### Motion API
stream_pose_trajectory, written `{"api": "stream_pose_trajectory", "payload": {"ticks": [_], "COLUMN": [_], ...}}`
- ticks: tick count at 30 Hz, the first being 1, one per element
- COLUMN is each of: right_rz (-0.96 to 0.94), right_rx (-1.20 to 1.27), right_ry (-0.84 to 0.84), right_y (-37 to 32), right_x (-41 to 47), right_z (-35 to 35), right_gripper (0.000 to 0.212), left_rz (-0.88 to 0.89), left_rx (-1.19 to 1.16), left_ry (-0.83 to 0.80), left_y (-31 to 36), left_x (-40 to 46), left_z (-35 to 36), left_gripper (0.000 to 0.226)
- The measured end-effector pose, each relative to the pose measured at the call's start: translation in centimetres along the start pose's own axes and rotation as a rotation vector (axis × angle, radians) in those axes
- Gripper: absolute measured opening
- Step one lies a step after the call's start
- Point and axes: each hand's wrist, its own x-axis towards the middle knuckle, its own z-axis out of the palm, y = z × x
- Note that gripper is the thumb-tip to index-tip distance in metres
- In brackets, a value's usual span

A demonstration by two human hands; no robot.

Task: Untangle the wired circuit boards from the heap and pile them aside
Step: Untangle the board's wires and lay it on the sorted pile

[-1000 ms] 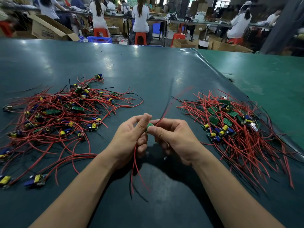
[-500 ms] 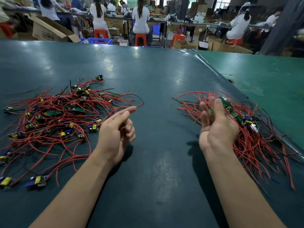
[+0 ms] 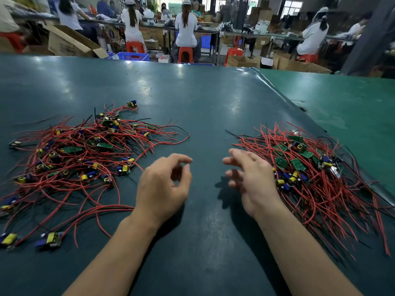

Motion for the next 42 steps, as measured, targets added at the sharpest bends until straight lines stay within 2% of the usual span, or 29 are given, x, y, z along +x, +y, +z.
{"api": "stream_pose_trajectory", "payload": {"ticks": [2,3,5,7,8,11,15,18,22,26,28,31,34,36,38,40,42], "right_rz": [-0.025,-0.031,-0.033,-0.035,-0.035,-0.028,-0.023,-0.012,-0.011,-0.022,-0.017,0.069,0.129,0.146,0.138,0.091,-0.017], "right_rx": [-0.125,-0.158,-0.188,-0.199,-0.2,-0.206,-0.205,-0.207,-0.215,-0.23,-0.238,-0.177,-0.084,-0.043,-0.031,-0.034,-0.103], "right_ry": [-0.055,-0.08,-0.131,-0.167,-0.178,-0.19,-0.197,-0.199,-0.213,-0.24,-0.324,-0.514,-0.587,-0.577,-0.562,-0.521,-0.434], "right_y": [0.7,0.9,1.3,1.4,1.4,1.4,1.4,1.5,1.5,1.3,1.3,1.5,1.6,1.6,1.7,1.8,1.6], "right_x": [-0.3,-0.3,-0.4,-0.4,-0.3,-0.3,-0.2,-0.1,-0.1,-0.2,-0.4,-1.0,-1.0,-0.9,-0.9,-0.9,-0.8], "right_z": [0.6,0.8,1.0,0.9,0.8,0.6,0.4,0.3,0.3,0.4,0.5,0.9,1.4,1.3,1.2,1.1,1.0], "right_gripper": [0.004,0.004,0.006,0.008,0.008,0.009,0.008,0.008,0.01,0.012,0.019,0.04,0.054,0.043,0.028,0.016,0.008], "left_rz": [0.051,-0.012,-0.268,-0.53,-0.584,-0.591,-0.591,-0.576,-0.474,-0.215,-0.085,0.051,0.198,0.304,0.339,0.304,0.224], "left_rx": [0.294,0.477,0.728,0.751,0.766,0.809,0.771,0.756,0.681,0.522,0.434,0.386,0.385,0.301,0.171,0.073,0.109], "left_ry": [0.071,0.112,0.115,0.002,-0.054,-0.083,0.003,0.096,0.249,0.37,0.41,0.366,0.275,0.161,0.059,0.019,0.043], "left_y": [-0.7,-1.2,-2.6,-3.6,-4.1,-4.8,-5.1,-4.7,-3.3,-1.2,-0.2,0.8,1.1,1.4,1.5,1.4,1.3], "left_x": [0.5,0.8,1.4,1.6,1.7,1.9,2.1,2.1,1.9,1.2,0.9,0.3,-0.1,-0.4,-0.6,-0.6,-0.6], "left_z": [-0.7,-1.1,-2.0,-2.8,-2.9,-3.2,-3.3,-3.1,-2.8,-2.0,-1.4,-0.6,-0.1,0.3,0.5,0.4,0.3], "left_gripper": [0.018,0.02,0.027,0.038,0.04,0.033,0.029,0.036,0.033,0.027,0.023,0.025,0.026,0.025,0.025,0.027,0.028]}}
